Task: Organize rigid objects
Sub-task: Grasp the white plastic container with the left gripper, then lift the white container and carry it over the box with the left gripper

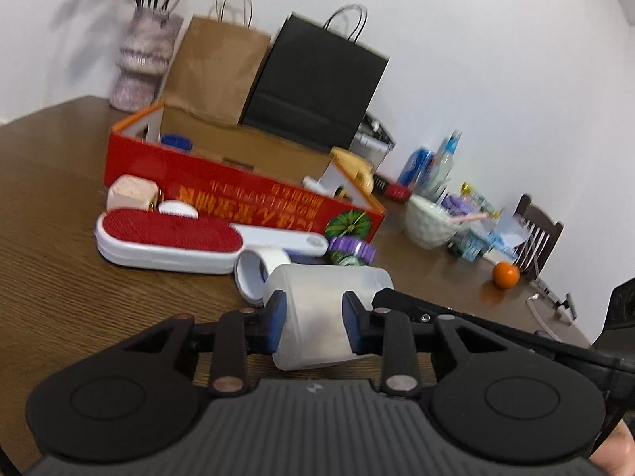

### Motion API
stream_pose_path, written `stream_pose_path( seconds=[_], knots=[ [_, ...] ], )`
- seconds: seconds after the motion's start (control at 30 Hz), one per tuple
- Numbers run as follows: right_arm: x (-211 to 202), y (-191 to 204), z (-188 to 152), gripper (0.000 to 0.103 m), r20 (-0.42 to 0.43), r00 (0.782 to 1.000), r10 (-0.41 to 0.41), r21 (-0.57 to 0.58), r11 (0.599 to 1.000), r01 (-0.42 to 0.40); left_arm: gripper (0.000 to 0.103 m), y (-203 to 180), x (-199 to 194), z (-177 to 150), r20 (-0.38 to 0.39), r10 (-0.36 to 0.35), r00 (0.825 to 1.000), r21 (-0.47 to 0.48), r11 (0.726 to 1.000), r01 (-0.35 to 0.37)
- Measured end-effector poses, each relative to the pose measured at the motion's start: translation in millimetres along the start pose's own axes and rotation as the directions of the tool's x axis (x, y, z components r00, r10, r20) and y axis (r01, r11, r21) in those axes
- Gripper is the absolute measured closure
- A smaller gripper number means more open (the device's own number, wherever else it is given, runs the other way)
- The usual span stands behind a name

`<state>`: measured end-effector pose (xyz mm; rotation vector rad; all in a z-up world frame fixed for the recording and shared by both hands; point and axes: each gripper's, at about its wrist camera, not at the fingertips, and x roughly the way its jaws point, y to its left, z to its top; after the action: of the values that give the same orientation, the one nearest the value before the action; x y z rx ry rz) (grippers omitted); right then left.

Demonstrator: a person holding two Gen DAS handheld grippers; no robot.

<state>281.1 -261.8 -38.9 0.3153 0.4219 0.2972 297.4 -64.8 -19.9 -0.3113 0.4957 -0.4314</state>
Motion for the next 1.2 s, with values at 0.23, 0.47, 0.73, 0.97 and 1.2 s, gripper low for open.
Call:
stream_pose_path(
  seconds=[0.23, 0.47, 0.73, 0.97, 1.2],
  knots=[
    [-44, 34, 9, 0.082, 0.103, 0.994, 0.037, -0.061, 0.998, -0.031, 0.072, -17, -51, 11, 0.118, -0.019, 0.993, 0.031, 0.999, 0.016],
    [-53, 52, 36, 0.082, 0.156, 0.986, 0.050, -0.098, 0.995, -0.035, 0.072, -21, -63, 40, 0.159, -0.033, 0.987, 0.043, 0.999, 0.026],
    [-6, 51, 112, 0.082, 0.168, 0.981, 0.098, -0.088, 0.993, -0.084, 0.073, -14, -29, 119, 0.207, -0.025, 0.978, 0.080, 0.997, 0.008],
    [57, 42, 178, 0.082, 0.164, 0.980, 0.116, -0.062, 0.992, -0.107, 0.073, -8, 16, 189, 0.234, -0.011, 0.972, 0.114, 0.993, -0.016],
    [119, 25, 237, 0.082, 0.127, 0.985, 0.116, -0.031, 0.993, -0.113, 0.077, 9, 73, 250, 0.190, -0.002, 0.982, 0.111, 0.994, -0.019]
  ],
)
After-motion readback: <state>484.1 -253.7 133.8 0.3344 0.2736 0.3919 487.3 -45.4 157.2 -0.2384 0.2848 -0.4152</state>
